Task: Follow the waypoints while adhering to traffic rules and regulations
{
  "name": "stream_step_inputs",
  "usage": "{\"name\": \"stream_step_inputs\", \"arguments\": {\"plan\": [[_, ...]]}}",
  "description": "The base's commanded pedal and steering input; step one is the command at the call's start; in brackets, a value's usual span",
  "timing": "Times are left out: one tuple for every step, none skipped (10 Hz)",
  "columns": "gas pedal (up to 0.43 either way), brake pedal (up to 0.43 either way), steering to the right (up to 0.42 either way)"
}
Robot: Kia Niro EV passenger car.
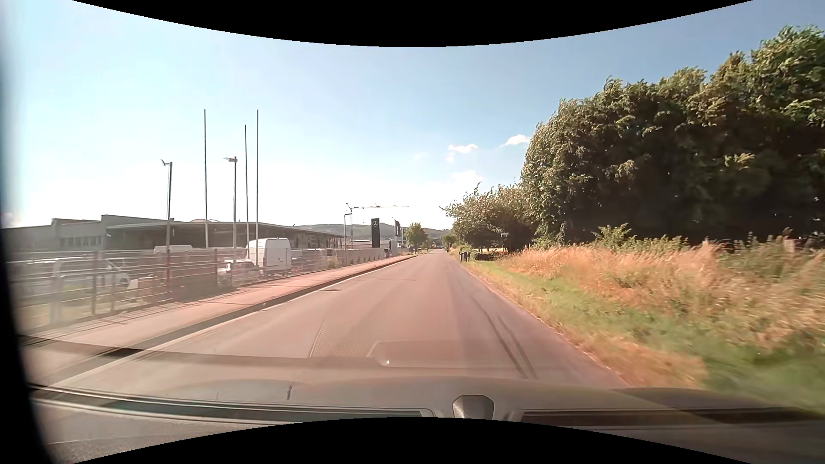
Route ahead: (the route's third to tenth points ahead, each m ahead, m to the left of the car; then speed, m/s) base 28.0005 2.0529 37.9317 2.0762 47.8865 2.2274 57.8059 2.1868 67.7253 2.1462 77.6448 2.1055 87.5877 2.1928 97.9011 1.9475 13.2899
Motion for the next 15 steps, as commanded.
{"name": "stream_step_inputs", "arguments": {"plan": [[0.177,0.006,0.001],[0.177,0.006,0.001],[0.169,0.006,0.001],[0.157,0.006,0.0],[0.157,0.006,0.0],[0.15,0.006,0.0],[0.15,0.006,0.0],[0.15,0.006,0.001],[0.15,0.006,0.0],[0.15,0.006,0.0],[0.15,0.006,0.0],[0.15,0.006,-0.003],[0.15,0.006,-0.004],[0.15,0.006,-0.003],[0.15,0.006,-0.003]]}}
